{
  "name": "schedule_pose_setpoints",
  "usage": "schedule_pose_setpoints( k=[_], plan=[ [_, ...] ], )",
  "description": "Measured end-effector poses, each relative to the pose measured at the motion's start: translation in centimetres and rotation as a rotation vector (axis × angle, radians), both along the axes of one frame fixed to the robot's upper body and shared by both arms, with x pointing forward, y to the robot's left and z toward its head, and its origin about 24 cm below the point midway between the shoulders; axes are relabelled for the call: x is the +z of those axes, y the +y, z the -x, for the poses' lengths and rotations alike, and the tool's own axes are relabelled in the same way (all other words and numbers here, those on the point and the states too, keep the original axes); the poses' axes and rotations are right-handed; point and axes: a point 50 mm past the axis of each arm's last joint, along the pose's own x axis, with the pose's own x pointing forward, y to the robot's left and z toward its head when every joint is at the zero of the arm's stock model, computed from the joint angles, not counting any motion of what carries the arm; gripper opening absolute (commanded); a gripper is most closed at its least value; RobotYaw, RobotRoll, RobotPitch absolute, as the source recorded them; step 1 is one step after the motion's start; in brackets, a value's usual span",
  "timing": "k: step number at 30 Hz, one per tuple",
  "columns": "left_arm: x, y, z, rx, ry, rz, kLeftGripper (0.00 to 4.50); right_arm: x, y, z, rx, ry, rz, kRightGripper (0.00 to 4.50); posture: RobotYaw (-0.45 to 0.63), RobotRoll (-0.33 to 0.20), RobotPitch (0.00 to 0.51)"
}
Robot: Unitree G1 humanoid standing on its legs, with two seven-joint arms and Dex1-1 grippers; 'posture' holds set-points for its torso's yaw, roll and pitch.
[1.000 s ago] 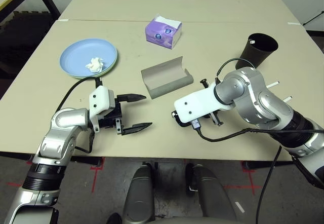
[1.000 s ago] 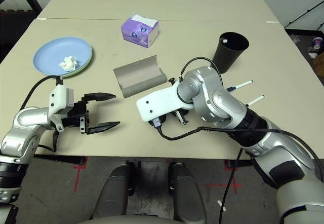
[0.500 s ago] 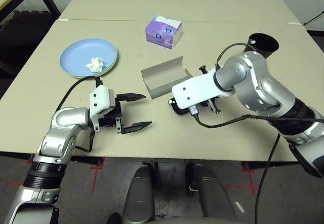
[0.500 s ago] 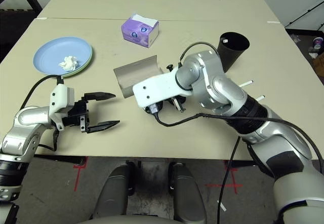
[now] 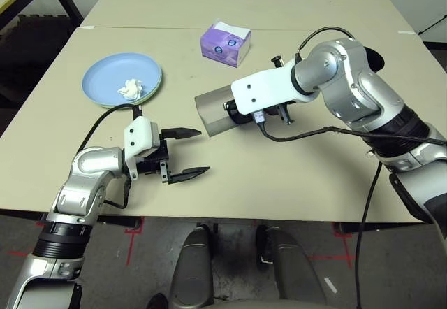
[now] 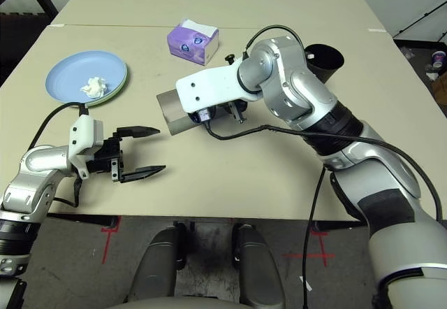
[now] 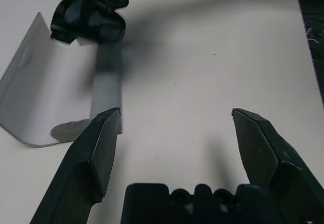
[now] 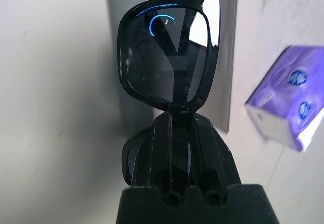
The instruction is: Organize and tidy the items on the table.
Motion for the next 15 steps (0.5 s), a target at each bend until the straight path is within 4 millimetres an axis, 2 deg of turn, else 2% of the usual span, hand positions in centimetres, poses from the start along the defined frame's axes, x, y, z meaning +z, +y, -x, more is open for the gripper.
schedule_pose_setpoints(
  k=[10, 15],
  plan=[
    [0.7, 0.3, -0.2, 0.069, -0.03, 0.02, 4.5, -1.1, 1.4, -0.6, 0.015, -0.047, -0.028, 0.39, 0.08, 0.0, 0.171],
    [1.2, 0.2, -0.3, 0.104, -0.041, 0.051, 4.5, -1.0, 1.9, -1.2, 0.02, -0.088, -0.033, 0.39, 0.08, 0.0, 0.171]
  ],
)
